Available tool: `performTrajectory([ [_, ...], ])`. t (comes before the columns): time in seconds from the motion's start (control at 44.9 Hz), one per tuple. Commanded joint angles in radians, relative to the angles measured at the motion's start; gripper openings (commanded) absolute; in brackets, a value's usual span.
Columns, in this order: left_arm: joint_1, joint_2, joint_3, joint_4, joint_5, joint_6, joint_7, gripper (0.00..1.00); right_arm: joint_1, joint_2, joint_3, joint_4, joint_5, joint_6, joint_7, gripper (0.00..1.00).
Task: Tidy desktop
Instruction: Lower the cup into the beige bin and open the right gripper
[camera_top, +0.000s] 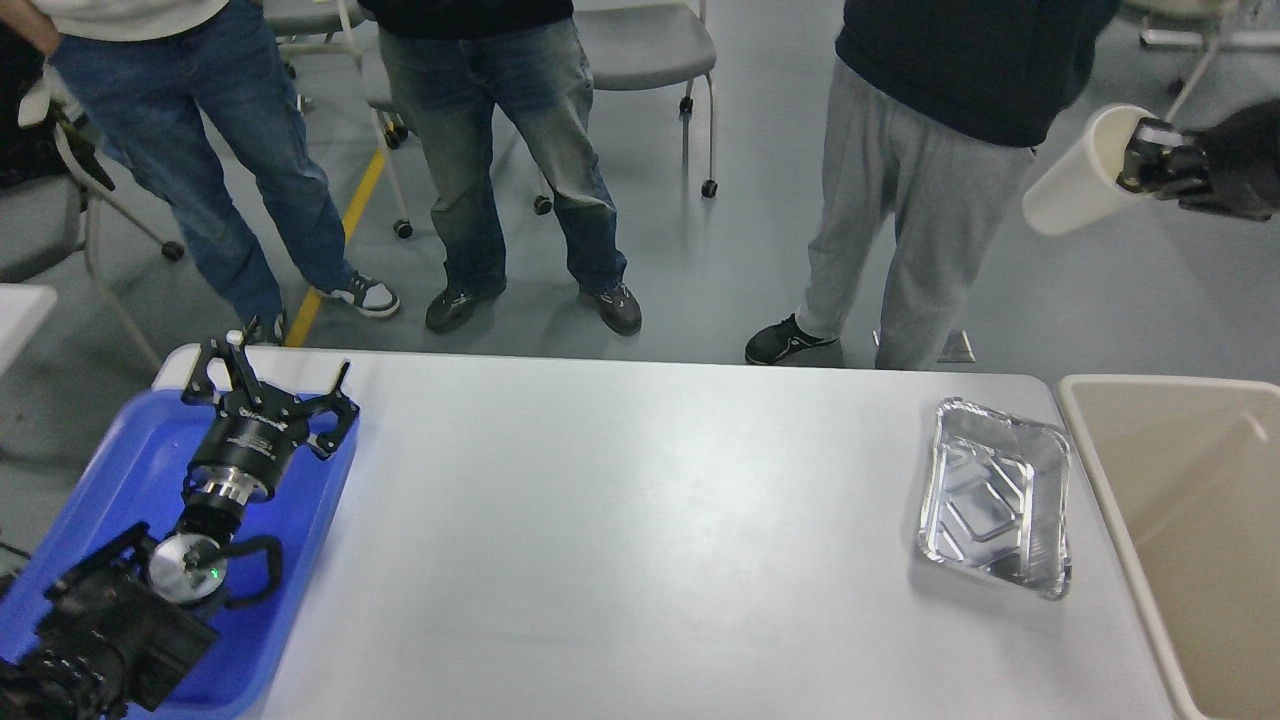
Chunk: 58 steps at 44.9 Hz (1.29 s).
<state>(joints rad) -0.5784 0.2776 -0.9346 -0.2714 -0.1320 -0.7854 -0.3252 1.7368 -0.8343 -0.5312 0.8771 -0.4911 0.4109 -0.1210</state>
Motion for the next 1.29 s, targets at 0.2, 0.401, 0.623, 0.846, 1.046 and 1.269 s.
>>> performTrajectory([
  [0.2, 0.0, -0.001, -0.001, 0.0, 0.0, 0.0, 0.0, 1.0, -0.572, -0.075, 0.305, -0.349, 0.011, -0.234, 0.09, 0.0],
  [0.401, 0.0, 0.0, -0.001, 0.0, 0.0, 0.0, 0.0, 1.0, -0.836, 0.148, 0.5, -0.639, 0.063, -0.415, 0.083, 0.0],
  [0.623, 0.0, 0.0, 0.0, 0.0, 0.0, 0.0, 0.0, 1.0, -0.967, 0.425, 0.609, -0.954, 0.328, -0.458, 0.075, 0.0],
  [0.846, 0.0, 0.0, -0.001, 0.0, 0.0, 0.0, 0.0, 1.0, -0.999, 0.488, 0.744, -0.951, 0.601, -0.554, 0.047, 0.0],
  [1.046, 0.0, 0.0, 0.0, 0.0, 0.0, 0.0, 0.0, 1.0, -1.033, 0.489, 0.914, -0.946, 0.666, -0.549, -0.022, 0.0],
  [1.269, 0.0, 0.0, 0.0, 0.0, 0.0, 0.0, 0.0, 1.0, -1.034, 0.481, 1.005, -0.946, 0.671, -0.541, -0.042, 0.0],
])
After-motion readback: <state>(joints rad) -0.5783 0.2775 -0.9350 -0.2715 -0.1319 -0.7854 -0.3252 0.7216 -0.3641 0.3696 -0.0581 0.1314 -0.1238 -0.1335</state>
